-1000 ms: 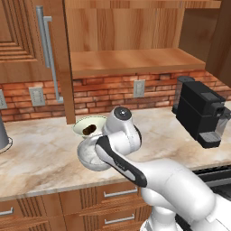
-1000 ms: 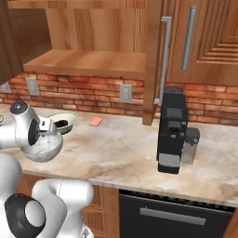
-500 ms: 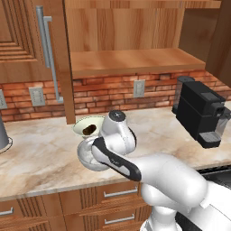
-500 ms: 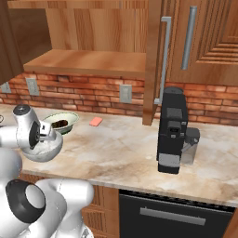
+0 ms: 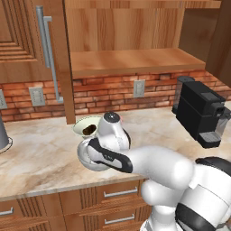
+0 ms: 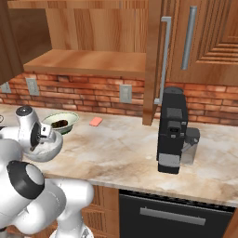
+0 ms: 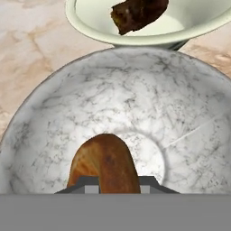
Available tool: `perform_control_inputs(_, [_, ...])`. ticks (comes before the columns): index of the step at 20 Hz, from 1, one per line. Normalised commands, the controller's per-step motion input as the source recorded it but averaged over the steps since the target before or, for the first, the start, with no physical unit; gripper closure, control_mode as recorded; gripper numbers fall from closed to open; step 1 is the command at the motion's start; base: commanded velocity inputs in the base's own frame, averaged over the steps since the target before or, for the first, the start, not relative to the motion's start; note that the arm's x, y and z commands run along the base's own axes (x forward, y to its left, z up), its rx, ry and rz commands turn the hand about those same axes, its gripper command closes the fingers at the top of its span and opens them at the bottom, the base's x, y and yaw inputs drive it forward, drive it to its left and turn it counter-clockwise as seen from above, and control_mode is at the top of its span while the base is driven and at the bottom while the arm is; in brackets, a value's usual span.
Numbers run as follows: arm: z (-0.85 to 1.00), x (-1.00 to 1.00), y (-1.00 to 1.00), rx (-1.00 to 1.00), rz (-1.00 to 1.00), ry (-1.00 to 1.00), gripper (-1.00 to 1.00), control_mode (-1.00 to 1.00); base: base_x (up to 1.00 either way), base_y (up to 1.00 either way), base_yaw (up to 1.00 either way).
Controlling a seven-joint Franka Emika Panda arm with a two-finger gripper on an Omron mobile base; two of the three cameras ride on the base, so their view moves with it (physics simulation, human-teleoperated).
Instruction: Pick both bowls and place them on the counter. Then place the bread in one bowl and place the sweet potato in the other bowl.
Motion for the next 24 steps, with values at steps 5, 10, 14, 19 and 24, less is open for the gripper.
perform_control_inputs(5, [-0.15, 0.06, 0.00, 0.00, 0.00, 0.07, 1.00, -1.00, 0.00, 0.00, 0.00])
perform_control_inputs(10, [-0.13, 0.02, 0.00, 0.00, 0.00, 0.07, 1.00, -1.00, 0.00, 0.00, 0.00])
perform_control_inputs(14, [-0.14, 0.02, 0.02, 0.00, 0.00, 0.05, 1.00, -1.00, 0.00, 0.00, 0.00])
perform_control_inputs(19, [-0.11, 0.03, 0.02, 0.00, 0.00, 0.03, 1.00, -1.00, 0.00, 0.00, 0.00])
perform_control_inputs(24, [-0.11, 0.05, 0.03, -0.02, 0.00, 0.01, 1.00, -1.00, 0.00, 0.00, 0.00])
